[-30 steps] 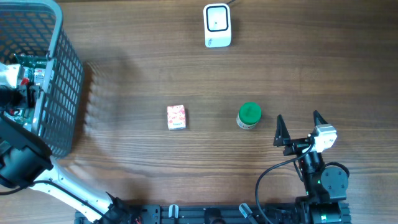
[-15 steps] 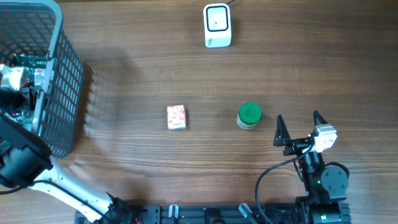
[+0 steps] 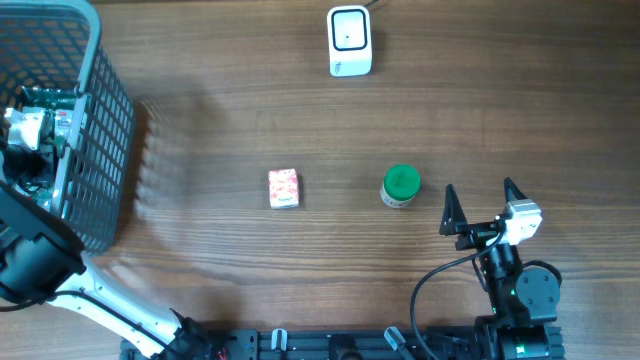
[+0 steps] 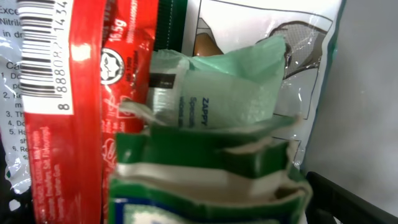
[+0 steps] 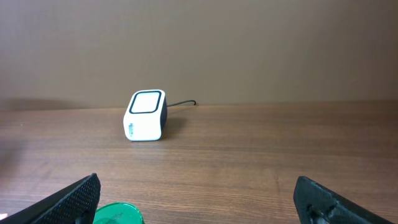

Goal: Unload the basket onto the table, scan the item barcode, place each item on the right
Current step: 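Reach the left gripper into the basket toward the gloves pack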

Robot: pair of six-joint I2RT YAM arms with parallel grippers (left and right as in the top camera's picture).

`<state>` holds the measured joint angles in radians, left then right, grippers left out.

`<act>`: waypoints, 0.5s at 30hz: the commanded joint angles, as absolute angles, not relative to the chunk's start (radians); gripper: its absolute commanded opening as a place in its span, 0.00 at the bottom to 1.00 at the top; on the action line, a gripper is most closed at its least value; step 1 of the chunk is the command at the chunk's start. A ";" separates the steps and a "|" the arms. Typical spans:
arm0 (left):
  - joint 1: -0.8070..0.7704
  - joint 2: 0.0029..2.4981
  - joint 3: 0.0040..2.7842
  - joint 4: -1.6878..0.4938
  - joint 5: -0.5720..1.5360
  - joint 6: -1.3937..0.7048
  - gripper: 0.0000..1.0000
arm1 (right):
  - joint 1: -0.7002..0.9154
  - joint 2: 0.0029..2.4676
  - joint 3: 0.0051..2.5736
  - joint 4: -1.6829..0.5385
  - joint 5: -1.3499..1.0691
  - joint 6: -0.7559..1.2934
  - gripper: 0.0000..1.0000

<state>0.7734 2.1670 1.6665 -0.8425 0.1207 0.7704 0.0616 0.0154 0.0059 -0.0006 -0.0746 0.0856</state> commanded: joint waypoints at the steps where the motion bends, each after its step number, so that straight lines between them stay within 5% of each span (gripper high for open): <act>1: 0.778 2.194 1.586 -0.791 0.068 0.782 0.99 | 0.056 0.007 0.005 0.002 -0.076 0.081 1.00; 3: 0.778 2.194 1.555 -0.755 0.069 0.782 0.93 | 0.056 0.007 0.005 0.003 -0.076 0.081 1.00; 7: 0.777 2.194 1.506 -0.690 0.069 0.782 0.58 | 0.056 0.007 0.005 0.002 -0.076 0.081 1.00; 15: 0.780 2.194 1.504 -0.672 0.123 0.766 0.32 | 0.056 0.007 0.005 0.003 -0.076 0.081 1.00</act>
<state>0.7734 2.1208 1.5570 -0.6704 0.1303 0.7700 0.0616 0.0154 0.0063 -0.0006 -0.0746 0.0856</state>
